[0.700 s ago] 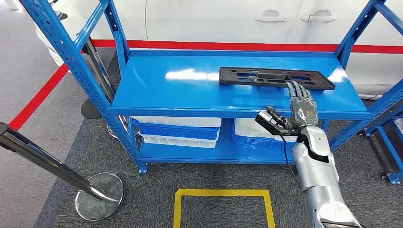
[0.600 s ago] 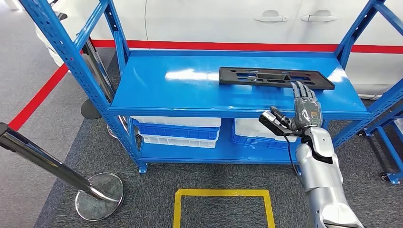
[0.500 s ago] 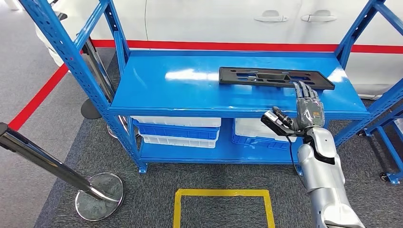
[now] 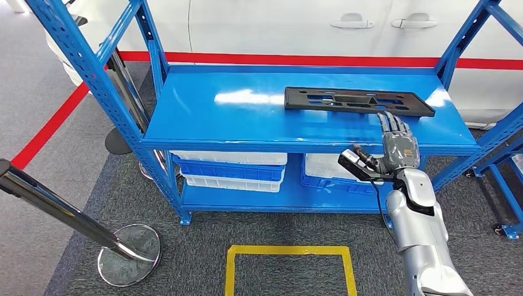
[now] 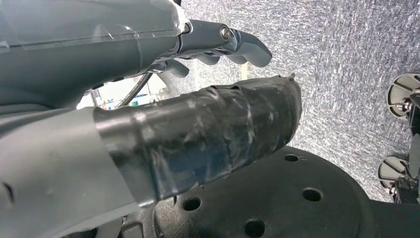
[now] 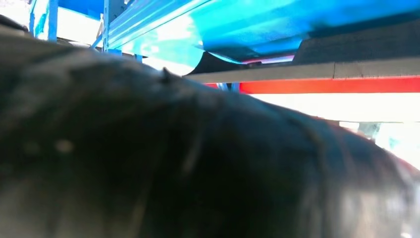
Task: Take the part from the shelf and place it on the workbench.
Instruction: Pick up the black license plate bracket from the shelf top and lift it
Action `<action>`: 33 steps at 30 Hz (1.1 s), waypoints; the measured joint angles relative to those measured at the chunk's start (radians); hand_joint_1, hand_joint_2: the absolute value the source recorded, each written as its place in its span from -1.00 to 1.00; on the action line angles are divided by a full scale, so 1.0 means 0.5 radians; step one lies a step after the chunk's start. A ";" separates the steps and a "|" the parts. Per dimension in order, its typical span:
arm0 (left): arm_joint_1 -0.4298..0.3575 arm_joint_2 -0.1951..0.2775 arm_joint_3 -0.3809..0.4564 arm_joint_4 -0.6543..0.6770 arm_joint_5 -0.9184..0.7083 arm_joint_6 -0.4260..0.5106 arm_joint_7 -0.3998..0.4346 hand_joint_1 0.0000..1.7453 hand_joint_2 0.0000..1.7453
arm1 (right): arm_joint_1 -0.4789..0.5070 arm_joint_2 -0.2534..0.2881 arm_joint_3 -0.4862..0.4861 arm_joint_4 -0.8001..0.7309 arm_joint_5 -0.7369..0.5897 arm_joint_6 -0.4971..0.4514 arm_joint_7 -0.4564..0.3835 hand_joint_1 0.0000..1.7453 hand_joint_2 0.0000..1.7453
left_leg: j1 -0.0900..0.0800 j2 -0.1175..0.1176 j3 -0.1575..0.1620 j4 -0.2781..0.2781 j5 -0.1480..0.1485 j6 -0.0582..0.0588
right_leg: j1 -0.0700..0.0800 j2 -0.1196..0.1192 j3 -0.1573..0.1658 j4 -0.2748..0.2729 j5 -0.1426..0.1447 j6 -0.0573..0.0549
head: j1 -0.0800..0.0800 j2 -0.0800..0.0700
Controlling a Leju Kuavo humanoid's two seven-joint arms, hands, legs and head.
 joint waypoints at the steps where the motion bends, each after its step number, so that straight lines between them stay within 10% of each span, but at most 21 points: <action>1: 0.000 0.000 0.000 0.000 0.000 -0.001 0.000 -1.00 -1.00 | 0.000 0.000 0.000 0.006 0.002 0.000 0.000 -1.00 -1.00 | 0.000 0.000 0.000 0.000 0.000 0.000 | 0.000 0.000 0.000 0.000 0.000 0.000 | 0.000 0.000; 33: -0.009 0.007 0.000 0.006 -0.019 0.022 0.001 -1.00 -1.00 | 0.035 0.001 0.000 0.097 0.014 -0.007 -0.024 -1.00 -1.00 | -0.006 0.000 -0.008 0.016 -0.003 0.014 | -0.014 -0.001 -0.002 -0.006 0.007 0.008 | 0.000 0.000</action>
